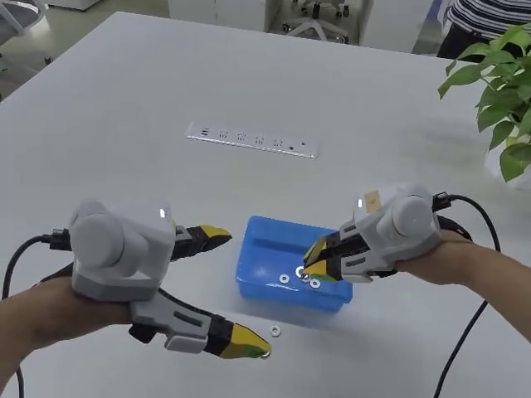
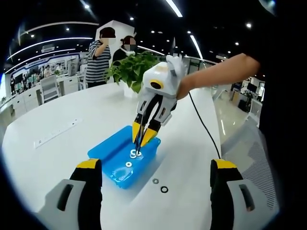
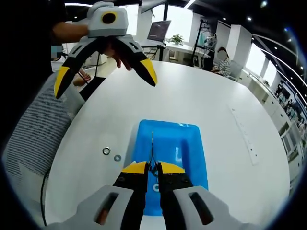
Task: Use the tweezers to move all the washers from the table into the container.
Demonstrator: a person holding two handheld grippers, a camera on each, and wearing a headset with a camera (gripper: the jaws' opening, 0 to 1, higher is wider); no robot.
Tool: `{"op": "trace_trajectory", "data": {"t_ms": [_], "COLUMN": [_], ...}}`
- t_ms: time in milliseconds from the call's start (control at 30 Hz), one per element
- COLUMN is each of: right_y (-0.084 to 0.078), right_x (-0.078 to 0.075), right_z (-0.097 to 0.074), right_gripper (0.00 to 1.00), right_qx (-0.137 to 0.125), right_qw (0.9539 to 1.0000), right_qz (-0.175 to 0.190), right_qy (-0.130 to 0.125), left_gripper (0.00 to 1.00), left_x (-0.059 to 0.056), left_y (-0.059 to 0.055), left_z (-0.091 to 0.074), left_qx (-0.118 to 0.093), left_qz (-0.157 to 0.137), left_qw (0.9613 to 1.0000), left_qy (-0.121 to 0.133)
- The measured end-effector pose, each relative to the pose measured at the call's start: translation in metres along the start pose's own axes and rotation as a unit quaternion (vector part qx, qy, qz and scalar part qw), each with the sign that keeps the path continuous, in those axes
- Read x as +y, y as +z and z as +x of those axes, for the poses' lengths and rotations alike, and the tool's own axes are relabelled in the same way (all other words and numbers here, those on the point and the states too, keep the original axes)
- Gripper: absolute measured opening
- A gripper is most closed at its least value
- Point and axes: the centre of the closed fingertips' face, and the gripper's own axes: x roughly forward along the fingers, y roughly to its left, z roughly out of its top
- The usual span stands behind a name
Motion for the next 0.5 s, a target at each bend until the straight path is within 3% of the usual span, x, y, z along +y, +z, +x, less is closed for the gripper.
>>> {"op": "trace_trajectory", "data": {"t_ms": [500], "right_y": [-0.009], "right_x": [-0.002], "right_z": [0.016], "right_gripper": [0.09], "right_qx": [0.005], "right_qw": [0.9999], "right_qz": [0.002], "right_qy": [0.014], "left_gripper": [0.97], "left_x": [0.009], "left_y": [0.004], "left_z": [0.002], "left_qx": [-0.007], "left_qz": [0.009], "left_qw": [0.9999], "left_qy": [0.003]}}
